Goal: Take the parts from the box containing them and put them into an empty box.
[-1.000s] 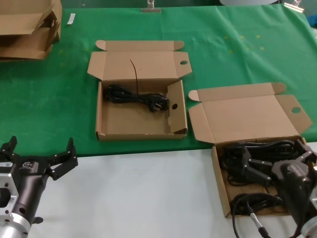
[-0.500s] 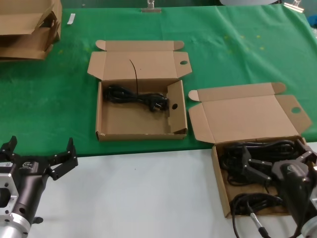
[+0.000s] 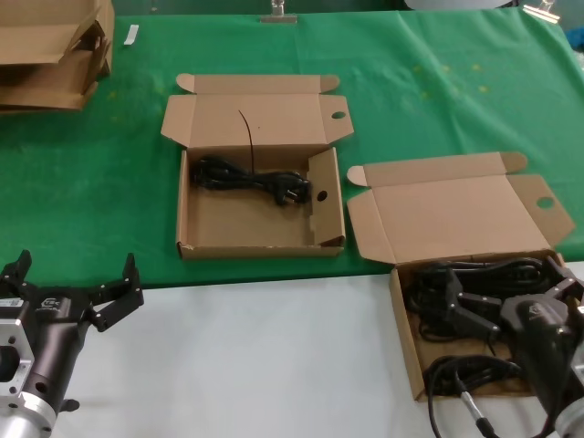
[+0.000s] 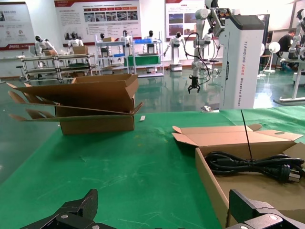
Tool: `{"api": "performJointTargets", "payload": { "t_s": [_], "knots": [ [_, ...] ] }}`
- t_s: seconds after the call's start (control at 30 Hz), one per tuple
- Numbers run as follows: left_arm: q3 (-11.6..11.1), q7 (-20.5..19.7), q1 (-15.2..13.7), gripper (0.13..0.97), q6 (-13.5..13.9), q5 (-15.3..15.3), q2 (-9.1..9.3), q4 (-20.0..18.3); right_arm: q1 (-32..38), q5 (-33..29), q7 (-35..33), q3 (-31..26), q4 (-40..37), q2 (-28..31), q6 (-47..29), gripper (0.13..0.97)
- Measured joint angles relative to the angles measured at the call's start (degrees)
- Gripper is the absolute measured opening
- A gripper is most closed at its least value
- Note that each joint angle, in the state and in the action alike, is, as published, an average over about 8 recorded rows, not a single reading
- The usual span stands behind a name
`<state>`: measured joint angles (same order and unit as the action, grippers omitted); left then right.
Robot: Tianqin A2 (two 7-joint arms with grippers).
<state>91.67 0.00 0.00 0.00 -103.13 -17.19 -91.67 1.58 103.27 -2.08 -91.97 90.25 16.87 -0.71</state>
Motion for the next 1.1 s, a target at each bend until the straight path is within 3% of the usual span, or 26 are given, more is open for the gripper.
{"api": "performJointTargets", "payload": {
  "t_s": [1.1],
  "knots": [
    [0.0, 0.0, 0.0, 0.966, 0.0, 0.0, 0.00, 0.0, 0.0, 0.0, 0.0, 0.0, 0.0, 0.0, 0.0, 0.966]
  ]
}}
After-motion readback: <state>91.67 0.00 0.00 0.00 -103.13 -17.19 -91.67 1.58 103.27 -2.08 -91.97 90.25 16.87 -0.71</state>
